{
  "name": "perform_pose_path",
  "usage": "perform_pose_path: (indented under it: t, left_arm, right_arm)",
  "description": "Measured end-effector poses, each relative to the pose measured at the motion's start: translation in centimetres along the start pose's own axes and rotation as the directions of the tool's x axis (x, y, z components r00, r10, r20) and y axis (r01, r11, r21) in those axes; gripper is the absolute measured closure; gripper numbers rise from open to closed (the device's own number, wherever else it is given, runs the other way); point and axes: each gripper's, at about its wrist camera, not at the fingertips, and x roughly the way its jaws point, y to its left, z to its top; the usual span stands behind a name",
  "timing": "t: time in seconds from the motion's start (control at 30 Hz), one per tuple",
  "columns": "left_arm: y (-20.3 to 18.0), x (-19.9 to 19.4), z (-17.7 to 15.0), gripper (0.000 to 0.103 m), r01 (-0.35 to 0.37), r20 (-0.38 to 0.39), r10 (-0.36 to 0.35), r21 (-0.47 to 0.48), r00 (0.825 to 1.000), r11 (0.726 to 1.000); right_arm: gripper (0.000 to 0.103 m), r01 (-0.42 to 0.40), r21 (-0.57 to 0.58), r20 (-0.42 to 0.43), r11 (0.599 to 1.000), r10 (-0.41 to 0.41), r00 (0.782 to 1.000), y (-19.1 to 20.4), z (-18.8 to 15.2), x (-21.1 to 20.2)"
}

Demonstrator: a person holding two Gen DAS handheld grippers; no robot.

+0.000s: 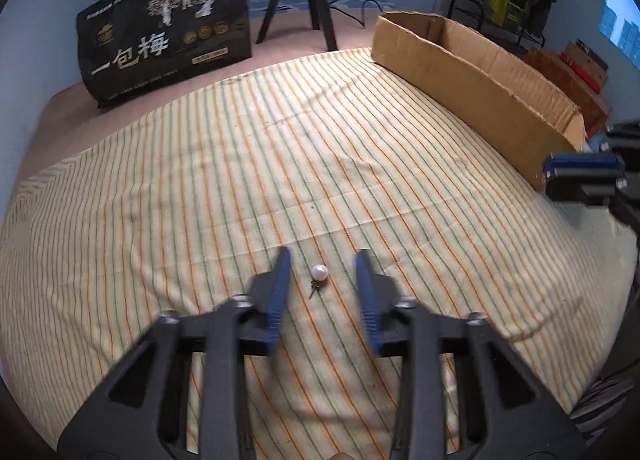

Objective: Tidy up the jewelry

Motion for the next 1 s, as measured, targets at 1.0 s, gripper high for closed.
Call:
perform_pose_path:
  t: [1.0]
  left_arm:
    - [-0.9, -9.3, 5.8, 0.096, 0.042, 0.257, -0.031, -0.035, 0.966, 0.999]
  right_arm:
    - [0.096, 0.146, 0.177, 0.146, 0.973, -0.173, 0.974, -6.5, -1.8, -8.5]
